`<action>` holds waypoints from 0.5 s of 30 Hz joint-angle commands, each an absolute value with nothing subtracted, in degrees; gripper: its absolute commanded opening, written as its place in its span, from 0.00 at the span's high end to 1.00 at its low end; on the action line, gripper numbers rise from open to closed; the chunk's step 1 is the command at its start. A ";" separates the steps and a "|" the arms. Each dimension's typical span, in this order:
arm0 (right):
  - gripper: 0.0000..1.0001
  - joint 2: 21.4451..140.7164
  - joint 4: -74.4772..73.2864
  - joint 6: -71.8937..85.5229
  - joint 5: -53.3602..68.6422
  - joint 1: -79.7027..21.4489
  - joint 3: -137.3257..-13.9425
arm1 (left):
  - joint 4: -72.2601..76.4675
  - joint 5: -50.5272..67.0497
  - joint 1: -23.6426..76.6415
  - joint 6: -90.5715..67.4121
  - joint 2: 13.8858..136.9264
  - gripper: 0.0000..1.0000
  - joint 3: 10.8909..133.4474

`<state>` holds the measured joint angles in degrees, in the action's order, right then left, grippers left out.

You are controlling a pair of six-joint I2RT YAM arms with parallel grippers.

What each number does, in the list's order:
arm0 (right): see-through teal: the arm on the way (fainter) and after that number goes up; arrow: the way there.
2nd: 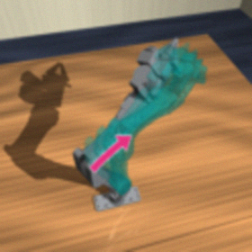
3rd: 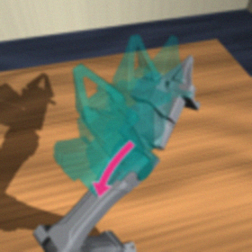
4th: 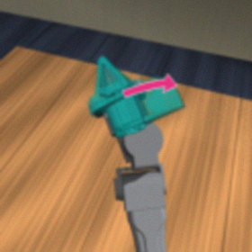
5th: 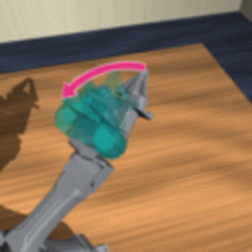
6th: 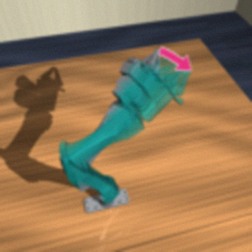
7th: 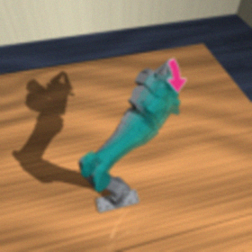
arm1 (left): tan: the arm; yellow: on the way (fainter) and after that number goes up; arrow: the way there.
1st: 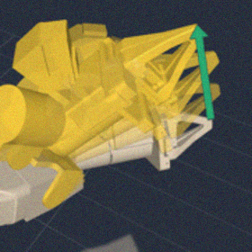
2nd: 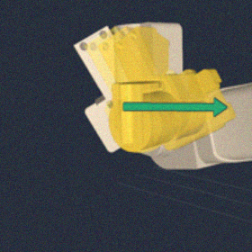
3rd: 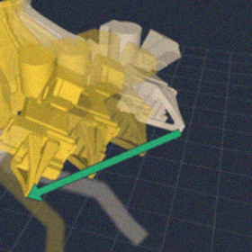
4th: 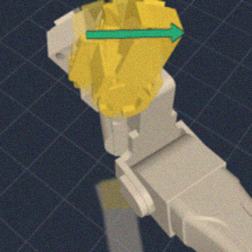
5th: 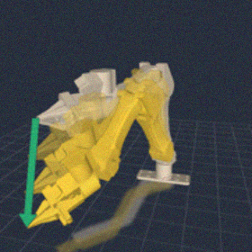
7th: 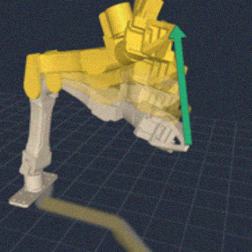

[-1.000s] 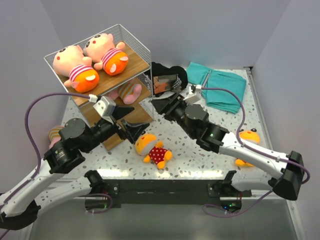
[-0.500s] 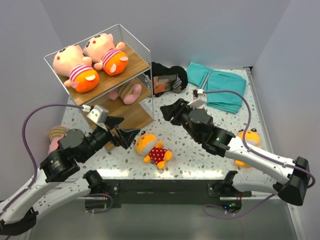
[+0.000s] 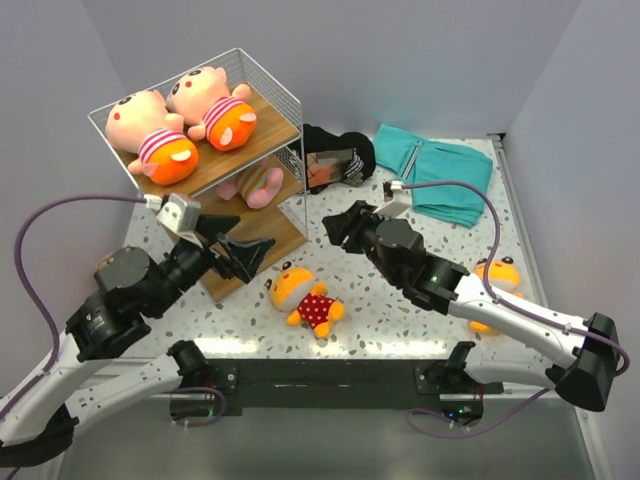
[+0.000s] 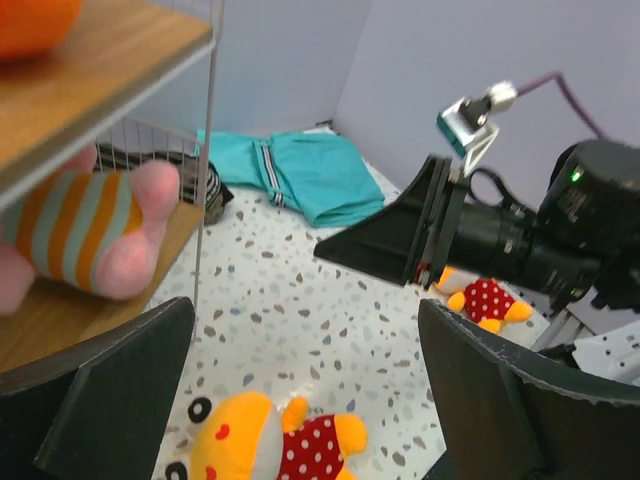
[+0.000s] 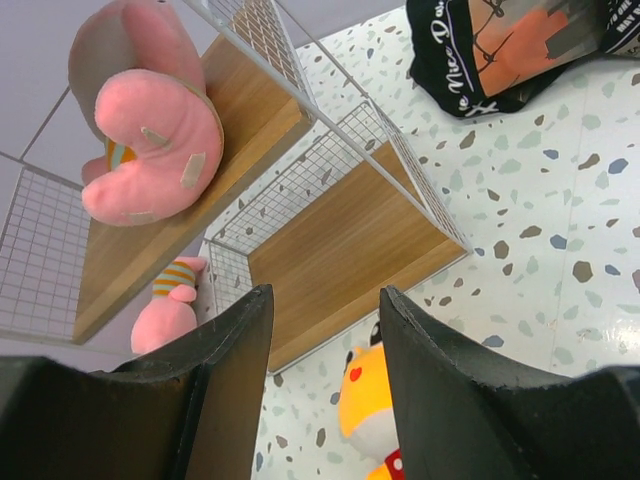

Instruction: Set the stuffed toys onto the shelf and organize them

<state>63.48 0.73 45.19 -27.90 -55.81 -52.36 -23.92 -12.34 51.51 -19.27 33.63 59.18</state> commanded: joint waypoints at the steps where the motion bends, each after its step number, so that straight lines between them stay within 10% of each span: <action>1: 0.49 63.90 1.85 43.86 -28.83 -55.55 -52.73 | -17.85 -14.06 51.77 -11.88 40.50 0.01 70.37; 15: 0.49 62.49 0.35 43.15 -26.54 -55.02 -52.12 | -0.89 -42.84 51.77 10.00 55.01 0.00 90.96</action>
